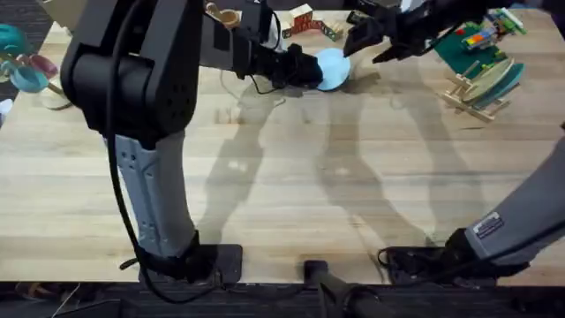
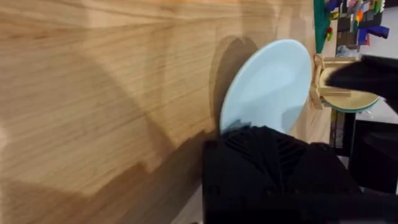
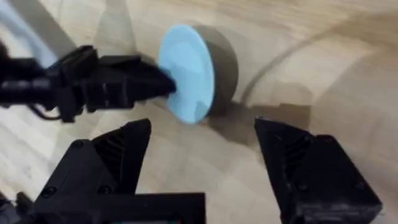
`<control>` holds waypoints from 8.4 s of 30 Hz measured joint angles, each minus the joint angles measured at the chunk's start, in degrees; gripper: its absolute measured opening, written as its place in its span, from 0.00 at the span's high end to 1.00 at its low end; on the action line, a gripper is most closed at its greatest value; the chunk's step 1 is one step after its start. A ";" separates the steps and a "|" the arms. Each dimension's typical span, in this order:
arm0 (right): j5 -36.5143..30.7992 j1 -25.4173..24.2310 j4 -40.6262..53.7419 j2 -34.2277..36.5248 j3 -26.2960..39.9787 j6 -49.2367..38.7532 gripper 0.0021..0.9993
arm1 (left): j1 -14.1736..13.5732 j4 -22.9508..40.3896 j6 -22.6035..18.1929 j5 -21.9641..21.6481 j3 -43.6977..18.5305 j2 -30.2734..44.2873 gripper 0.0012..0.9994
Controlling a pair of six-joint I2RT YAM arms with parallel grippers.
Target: Pick up the plates from the table one by one and place each into a slot on the dish rack.
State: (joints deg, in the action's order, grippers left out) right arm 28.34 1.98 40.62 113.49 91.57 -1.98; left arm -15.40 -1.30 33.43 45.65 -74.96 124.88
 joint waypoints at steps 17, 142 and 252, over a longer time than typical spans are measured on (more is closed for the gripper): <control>0.44 3.94 -12.37 7.57 -0.02 4.55 0.01 | 0.00 0.15 0.00 0.00 0.00 0.00 0.96; -52.50 -17.64 31.06 -20.38 11.78 28.55 0.97 | -0.11 63.49 -43.08 -36.92 0.87 -60.85 0.01; -37.51 -30.30 24.53 -6.28 11.78 16.88 0.97 | -0.11 63.69 -40.24 -36.92 0.87 -60.83 0.01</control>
State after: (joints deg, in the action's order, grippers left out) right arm -9.17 -28.32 65.14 107.21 103.35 14.90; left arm -15.51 62.39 -6.81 8.73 -74.08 64.04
